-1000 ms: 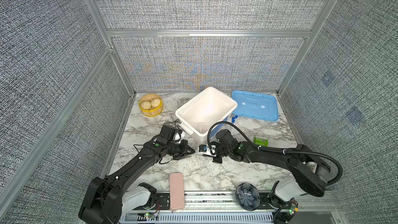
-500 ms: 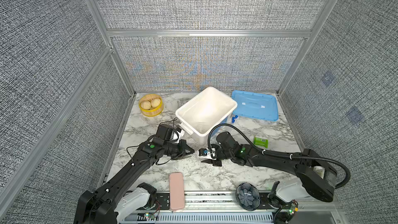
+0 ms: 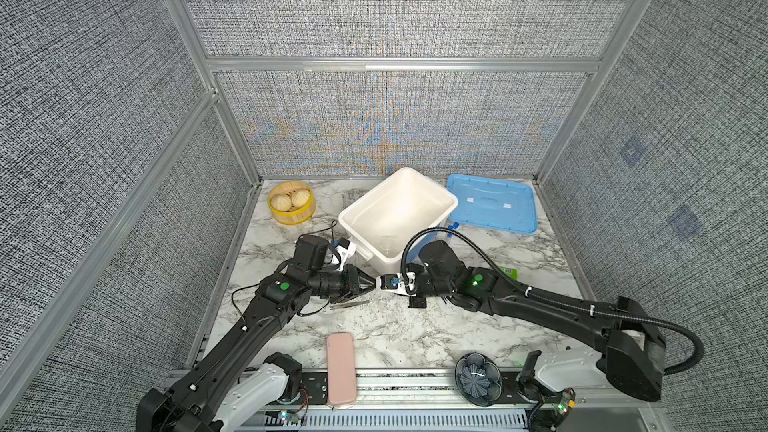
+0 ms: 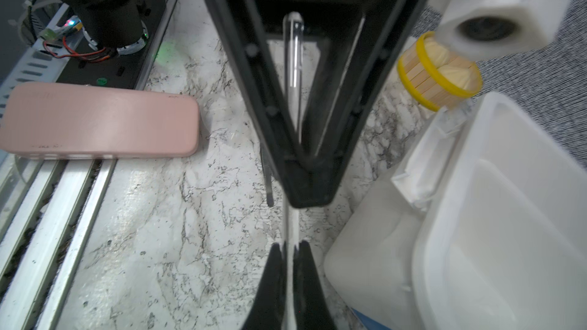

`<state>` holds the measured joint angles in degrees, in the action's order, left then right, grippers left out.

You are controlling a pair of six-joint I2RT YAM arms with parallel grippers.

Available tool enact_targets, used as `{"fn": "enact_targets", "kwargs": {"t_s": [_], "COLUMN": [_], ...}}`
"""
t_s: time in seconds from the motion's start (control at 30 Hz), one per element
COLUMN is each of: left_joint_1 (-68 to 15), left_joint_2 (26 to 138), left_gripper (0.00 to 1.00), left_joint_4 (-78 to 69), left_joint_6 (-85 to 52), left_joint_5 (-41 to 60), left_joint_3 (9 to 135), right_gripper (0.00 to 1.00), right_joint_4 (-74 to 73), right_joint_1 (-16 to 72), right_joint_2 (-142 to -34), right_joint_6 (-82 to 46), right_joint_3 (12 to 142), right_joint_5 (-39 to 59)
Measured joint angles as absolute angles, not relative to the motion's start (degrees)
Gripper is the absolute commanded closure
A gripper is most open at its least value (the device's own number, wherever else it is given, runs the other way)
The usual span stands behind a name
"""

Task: Organize the chemistry lab equipment
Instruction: 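Carry the rod over the white tub with right gripper while left rises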

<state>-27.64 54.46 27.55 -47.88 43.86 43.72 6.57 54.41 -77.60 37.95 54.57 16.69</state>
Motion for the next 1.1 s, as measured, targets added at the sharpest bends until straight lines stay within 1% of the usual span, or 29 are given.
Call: {"fn": "enact_targets", "kwargs": {"t_s": [0.1, 0.23, 0.27, 0.37, 0.47, 0.67, 0.77, 0.87, 1.0, 1.1], "left_joint_1": [-27.62, -27.0, -26.85, -26.22, -25.5, -23.62, -21.96, -21.23, -20.49, -20.38], "left_joint_2": [53.84, 53.56, 53.56, 54.65, 58.26, 66.0, 70.17, 74.89, 81.71, 86.32], "left_gripper": [0.38, 0.25, 0.23, 0.23, 0.23, 0.2, 0.18, 0.17, 0.16, 0.18], "left_joint_4": [28.27, 30.28, 30.85, 33.63, 36.6, 38.63, 37.69, 36.36, 36.07, 37.1], "left_joint_6": [-47.9, -46.26, -45.76, -45.01, -45.08, -45.65, -46.87, -47.13, -47.11, -45.87], "left_joint_5": [43.48, 40.99, 39.83, 34.54, 27.92, 17.21, 15.16, 15.22, 15.62, 15.4], "left_joint_3": [45.12, 49.95, 50.98, 53.56, 56.6, 61.56, 62.26, 63.51, 68.53, 73.01], "right_gripper": [1.0, 1.0, 1.0, 1.0, 1.0, 1.0, 1.0, 1.0, 1.0, 1.0], "right_joint_4": [10.04, 13.65, 14.13, 15.16, 15.09, 15.92, 16.69, 18.31, 22.26, 26.3], "right_joint_1": [54.19, 52.58, 51.88, 48.58, 44.95, 37.71, 34.39, 31.88, 29.15, 28.16], "right_joint_2": [-75.94, -73.65, -73.3, -72.95, -74.06, -81.91, -86.28, -90.63, -97.01, -102.3], "right_joint_6": [40.69, 45.54, 46.81, 51.4, 56.64, 65.67, 69.36, 73.08, 78.24, 82.11], "right_joint_3": [57.63, 61.6, 62.15, 63.9, 66.39, 73.84, 77.76, 81.76, 88.36, 94.28], "right_joint_5": [14.48, 12.08, 11.57, 9.17, 8.54, 9.47, 10.81, 12.95, 15.92, 16.84]}}
